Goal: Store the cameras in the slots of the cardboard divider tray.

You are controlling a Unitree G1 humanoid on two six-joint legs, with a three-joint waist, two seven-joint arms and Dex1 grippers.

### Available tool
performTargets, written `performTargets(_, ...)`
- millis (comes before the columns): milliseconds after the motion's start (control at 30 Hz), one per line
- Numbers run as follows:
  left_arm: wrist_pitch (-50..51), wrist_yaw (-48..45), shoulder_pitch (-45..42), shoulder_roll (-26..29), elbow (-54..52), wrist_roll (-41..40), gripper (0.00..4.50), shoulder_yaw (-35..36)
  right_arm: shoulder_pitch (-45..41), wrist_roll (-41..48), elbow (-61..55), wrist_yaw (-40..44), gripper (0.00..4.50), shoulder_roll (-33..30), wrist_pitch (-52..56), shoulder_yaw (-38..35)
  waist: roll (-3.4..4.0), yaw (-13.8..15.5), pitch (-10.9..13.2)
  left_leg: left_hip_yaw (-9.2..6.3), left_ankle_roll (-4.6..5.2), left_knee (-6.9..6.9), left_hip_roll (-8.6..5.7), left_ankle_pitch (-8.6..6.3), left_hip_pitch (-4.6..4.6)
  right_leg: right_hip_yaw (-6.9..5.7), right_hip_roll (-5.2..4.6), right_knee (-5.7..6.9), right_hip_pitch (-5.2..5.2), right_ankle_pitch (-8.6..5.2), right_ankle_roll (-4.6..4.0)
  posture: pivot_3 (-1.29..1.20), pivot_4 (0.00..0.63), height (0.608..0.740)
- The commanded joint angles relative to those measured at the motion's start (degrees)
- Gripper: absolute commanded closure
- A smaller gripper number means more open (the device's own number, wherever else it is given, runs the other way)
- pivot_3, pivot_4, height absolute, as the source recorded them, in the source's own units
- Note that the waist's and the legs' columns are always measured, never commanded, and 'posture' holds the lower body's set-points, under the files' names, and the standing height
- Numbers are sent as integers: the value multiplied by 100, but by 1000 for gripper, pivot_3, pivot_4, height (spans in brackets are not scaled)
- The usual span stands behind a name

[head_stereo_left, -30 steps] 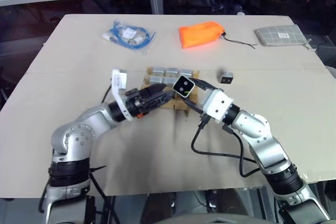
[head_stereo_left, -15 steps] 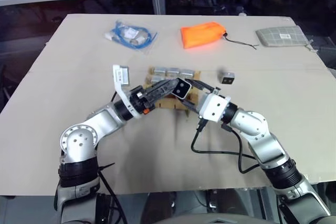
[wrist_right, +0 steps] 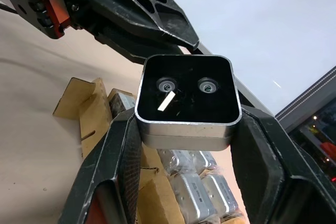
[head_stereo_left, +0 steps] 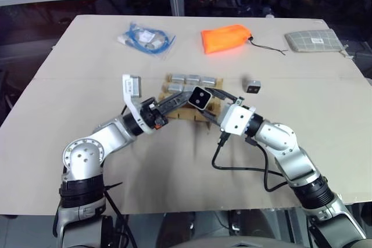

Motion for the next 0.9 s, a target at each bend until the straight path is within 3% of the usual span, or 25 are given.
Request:
performTargets(33,102,-69,13,25,-123,-120,3760,-94,-106,37,-202,-68,2626,87,-187,-73,0,0,0,0,0,0,0,0,0,0,0,0,0,0,0,0,150,740)
performTargets(200,117,-128,25,67,-112,-69,3760,-104,-91,49,-262,-32,2626,66,-70,-81,0,0,0,0,0,0,0,0,0,0,0,0,0,0,0,0,150,740)
performTargets(233,120,-198,36,99,-153,-74,3526,-110,-89,51,-267,-33,2626,65,-72,-85,0,0,0,0,0,0,0,0,0,0,0,0,0,0,0,0,150,740)
performTargets(300,223,-340,64,167,-261,-265,3028,-90,-86,44,-268,-48,2626,67,-90,-91,0,0,0,0,0,0,0,0,0,0,0,0,0,0,0,0,150,740)
performTargets(433,61,-235,21,135,-252,-5,1036,-175,-92,42,-251,-67,2626,73,-135,-102,0,4,0,0,0,0,1,0,0,0,0,0,0,0,0,0,150,740)
performTargets(467,30,-271,15,135,-236,29,711,-193,-94,41,-245,-69,2626,77,-150,-104,0,4,0,-1,0,0,0,0,0,-1,-1,-1,2,0,0,0,150,740)
performTargets(900,-27,-52,-273,-76,307,-170,711,-1,-90,73,-146,-181,2626,139,-494,-261,0,3,0,-2,0,0,0,0,0,-2,0,-2,2,0,0,0,150,740)
